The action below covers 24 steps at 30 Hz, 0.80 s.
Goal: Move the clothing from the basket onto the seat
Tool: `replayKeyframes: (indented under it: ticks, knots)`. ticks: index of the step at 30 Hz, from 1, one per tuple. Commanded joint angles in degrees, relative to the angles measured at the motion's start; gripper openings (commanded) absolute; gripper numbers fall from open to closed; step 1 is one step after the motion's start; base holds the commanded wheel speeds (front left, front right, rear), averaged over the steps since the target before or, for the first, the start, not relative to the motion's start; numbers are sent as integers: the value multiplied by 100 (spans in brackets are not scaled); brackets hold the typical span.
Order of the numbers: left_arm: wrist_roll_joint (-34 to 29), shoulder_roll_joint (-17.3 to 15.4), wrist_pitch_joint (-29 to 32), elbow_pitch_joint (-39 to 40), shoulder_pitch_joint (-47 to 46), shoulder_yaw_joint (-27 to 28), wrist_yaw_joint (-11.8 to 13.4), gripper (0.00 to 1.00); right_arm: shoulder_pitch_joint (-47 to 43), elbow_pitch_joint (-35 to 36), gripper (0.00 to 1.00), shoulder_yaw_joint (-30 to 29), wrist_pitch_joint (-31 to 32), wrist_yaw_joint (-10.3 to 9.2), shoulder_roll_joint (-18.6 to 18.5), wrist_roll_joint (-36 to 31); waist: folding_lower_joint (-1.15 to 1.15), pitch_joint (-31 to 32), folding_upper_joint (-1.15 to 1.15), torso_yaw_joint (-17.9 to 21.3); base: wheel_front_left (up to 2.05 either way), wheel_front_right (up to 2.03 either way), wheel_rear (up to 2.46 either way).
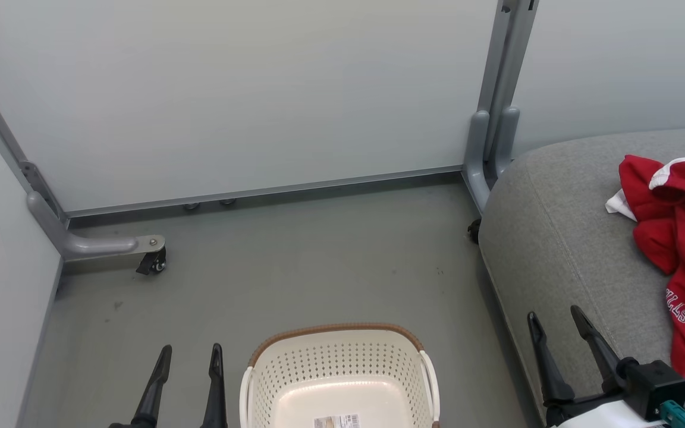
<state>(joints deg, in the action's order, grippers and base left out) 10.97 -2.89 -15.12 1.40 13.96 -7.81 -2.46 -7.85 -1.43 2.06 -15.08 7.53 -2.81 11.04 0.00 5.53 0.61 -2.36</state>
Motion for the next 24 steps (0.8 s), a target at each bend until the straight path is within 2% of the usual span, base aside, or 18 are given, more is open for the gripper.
replayKeyframes:
  ticks: [1, 2, 3, 12, 24]
  knots:
    - [0, -1, -4, -24, -60, -2, 13, 100, -47, 3, 100, -21, -13, -7, -17, -19, 0, 0, -61, -4, 0, 0, 0]
    - [-11, -1, -4, -32, -70, -7, 11, 0, -56, 6, 0, -33, -13, -8, -17, -22, 0, 0, -61, -8, 0, 0, 0]
    - [2, 0, 0, -42, -6, -8, 0, 0, -1, -22, 0, -11, 0, 0, 3, 3, 0, 0, 0, -5, 0, 0, 0]
    - [33, -2, 6, -510, 6, -28, -2, 0, -108, -482, 0, 34, 26, 0, 59, 41, 0, -4, 0, -2, 0, 0, 0]
    - [1478, -88, 272, -686, -333, 103, -82, 0, 146, -612, 0, -26, 309, -1, -17, 1460, 0, -60, -6, 22, 0, 0, 0]
